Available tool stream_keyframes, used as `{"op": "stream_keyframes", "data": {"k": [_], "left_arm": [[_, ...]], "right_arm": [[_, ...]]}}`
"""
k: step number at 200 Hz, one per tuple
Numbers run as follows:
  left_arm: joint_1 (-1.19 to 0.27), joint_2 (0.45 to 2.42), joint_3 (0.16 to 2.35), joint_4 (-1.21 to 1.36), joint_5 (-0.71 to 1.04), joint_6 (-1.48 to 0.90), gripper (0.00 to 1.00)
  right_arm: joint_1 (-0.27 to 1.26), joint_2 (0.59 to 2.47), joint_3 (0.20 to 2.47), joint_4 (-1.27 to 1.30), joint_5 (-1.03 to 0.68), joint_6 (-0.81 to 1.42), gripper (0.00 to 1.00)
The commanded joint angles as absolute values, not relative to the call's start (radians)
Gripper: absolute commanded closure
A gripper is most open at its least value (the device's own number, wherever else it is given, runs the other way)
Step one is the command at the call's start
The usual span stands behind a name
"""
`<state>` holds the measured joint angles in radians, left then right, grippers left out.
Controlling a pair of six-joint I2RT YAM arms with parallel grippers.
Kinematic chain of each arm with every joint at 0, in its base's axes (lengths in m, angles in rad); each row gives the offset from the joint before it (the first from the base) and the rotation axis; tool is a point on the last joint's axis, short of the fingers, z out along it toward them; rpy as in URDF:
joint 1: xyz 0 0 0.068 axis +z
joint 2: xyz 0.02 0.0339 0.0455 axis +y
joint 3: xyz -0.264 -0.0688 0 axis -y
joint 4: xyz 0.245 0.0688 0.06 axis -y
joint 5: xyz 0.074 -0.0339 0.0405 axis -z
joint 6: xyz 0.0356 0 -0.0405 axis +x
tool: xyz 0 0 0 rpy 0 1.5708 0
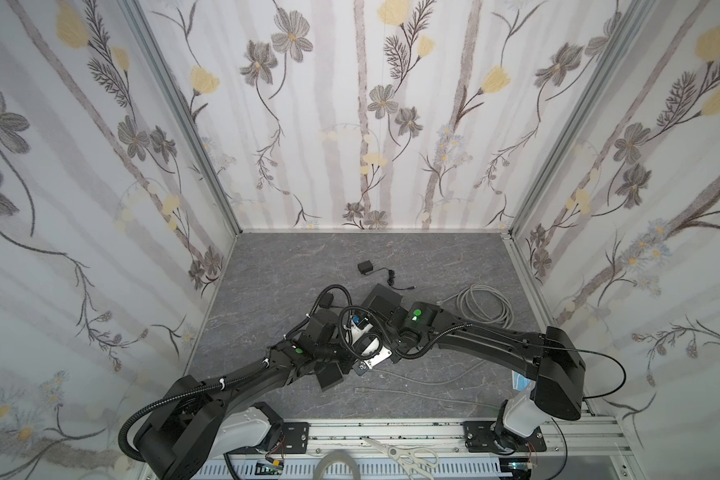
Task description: Insert the plug into the switch port
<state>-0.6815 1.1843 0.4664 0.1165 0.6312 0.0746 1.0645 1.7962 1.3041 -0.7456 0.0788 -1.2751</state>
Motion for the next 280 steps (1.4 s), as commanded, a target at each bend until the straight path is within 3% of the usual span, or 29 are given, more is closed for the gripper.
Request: {"op": "stream_keyframes", "data": {"k": [1, 173, 280], "left_arm": [[-0.684, 1.184, 0.474, 0.132, 0.675, 0.092, 1.0], [-0.684, 1.193, 0.476, 0.134, 0.68, 0.093, 1.0], [-0.684, 1.178, 0.47, 0.145, 0.707, 0.09, 1.0]], "right_arm": [[1.057, 1.783, 1.294, -0.609, 0.16, -1.198, 0.8], [1.038, 1.781, 1.26, -0.497, 0.173, -1.115, 0.79], [1.037, 1.658, 1.098, -0.228, 0.178, -1.04, 0.79]]}}
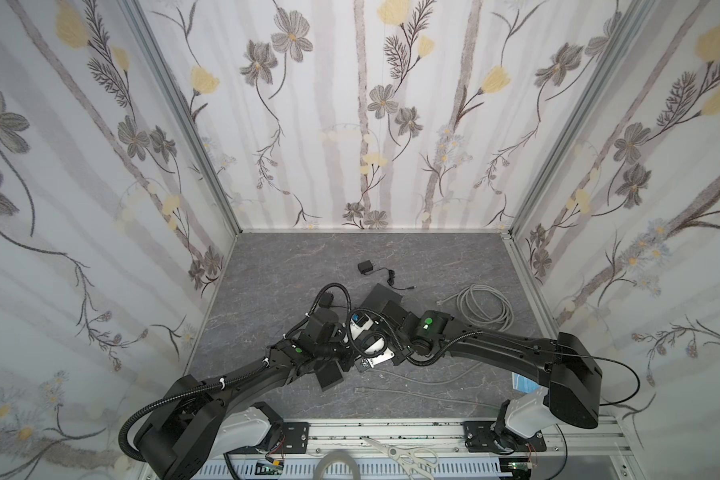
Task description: Insert the plug into the switch port
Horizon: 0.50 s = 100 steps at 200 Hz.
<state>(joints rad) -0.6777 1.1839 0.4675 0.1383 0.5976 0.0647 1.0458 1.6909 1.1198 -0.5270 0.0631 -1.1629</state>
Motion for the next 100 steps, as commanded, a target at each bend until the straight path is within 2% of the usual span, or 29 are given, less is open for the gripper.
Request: {"op": "stream_keyframes", "data": {"k": [1, 55, 100], "left_arm": [[-0.684, 1.178, 0.47, 0.145, 0.707, 0.09, 1.0], [-0.684, 1.172, 0.47, 0.142, 0.709, 0.09, 1.0], [-0.684, 1.167, 0.469, 0.14, 0.709, 0.089, 1.0]], "right_arm": [[1.037, 1.658, 1.096, -0.227, 0.179, -1.04, 0.78], [1.027, 1.538, 0.998, -0.124, 0.137, -1.035, 0.78], [1.007, 1.528, 0.97, -0.129, 0.094, -1.022, 0.78]]}}
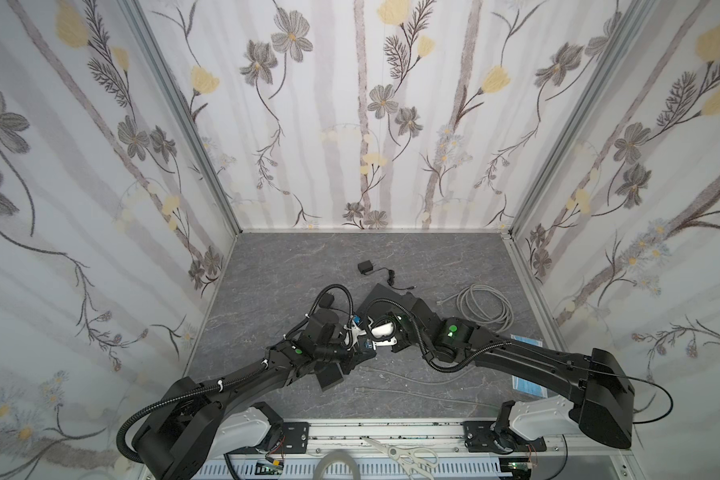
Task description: Insert the plug into the switch port
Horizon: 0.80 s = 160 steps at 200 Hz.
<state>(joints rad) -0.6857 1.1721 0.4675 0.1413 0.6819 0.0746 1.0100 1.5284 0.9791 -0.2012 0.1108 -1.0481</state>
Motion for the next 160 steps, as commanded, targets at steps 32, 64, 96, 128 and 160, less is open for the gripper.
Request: {"op": "stream_keyframes", "data": {"k": [32, 64, 96, 128, 160], "left_arm": [[-0.684, 1.165, 0.468, 0.14, 0.709, 0.09, 1.0], [-0.684, 1.164, 0.466, 0.14, 0.702, 0.09, 1.0], [-0.684, 1.171, 0.472, 0.14, 0.704, 0.091, 1.0], [-0.683, 1.175, 0.473, 0.141, 0.709, 0.092, 1.0], [-0.684, 1.175, 0.472, 0.141, 0.713, 0.091, 1.0]], "right_arm": [[1.007, 1.514, 0.946, -0.159, 0.102, -1.035, 0.78], [1.016, 1.451, 0.904, -0.211, 0.131, -1.064, 0.77], [1.042, 1.389, 0.855, -0.214, 0.146, -1.16, 0.72], [1.049, 1.416, 0.884, -0.265, 0.144, -1.196, 0.67], [1.051, 1.477, 0.944, -0.355, 0.153, -1.214, 0.68]]}}
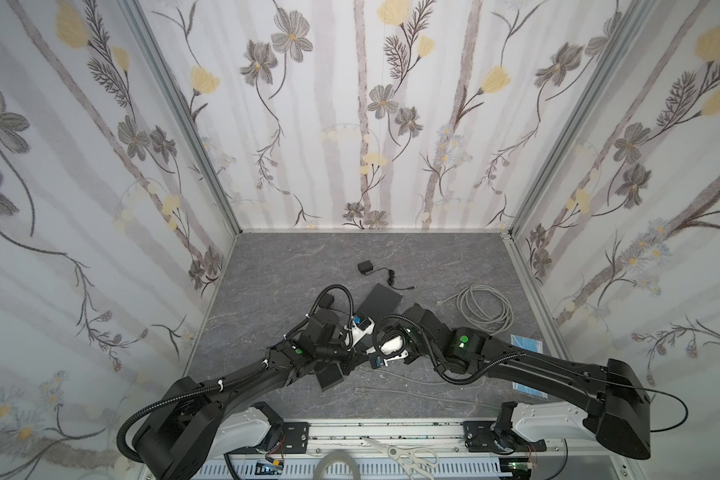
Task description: Insert the plug into the switch port
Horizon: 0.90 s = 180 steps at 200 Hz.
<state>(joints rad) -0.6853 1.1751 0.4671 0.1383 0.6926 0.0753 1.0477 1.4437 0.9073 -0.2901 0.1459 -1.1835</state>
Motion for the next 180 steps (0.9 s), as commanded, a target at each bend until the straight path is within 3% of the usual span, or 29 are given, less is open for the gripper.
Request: {"op": "stream_keyframes", "data": {"k": [1, 180], "left_arm": [[-0.684, 1.175, 0.472, 0.141, 0.713, 0.092, 1.0], [-0.685, 1.172, 0.472, 0.14, 0.712, 0.09, 1.0]], "right_arm": [[1.051, 1.479, 0.945, -0.357, 0.153, -1.215, 0.68], [1.089, 1.557, 0.986, -0.335, 0.133, -1.236, 0.73]]}}
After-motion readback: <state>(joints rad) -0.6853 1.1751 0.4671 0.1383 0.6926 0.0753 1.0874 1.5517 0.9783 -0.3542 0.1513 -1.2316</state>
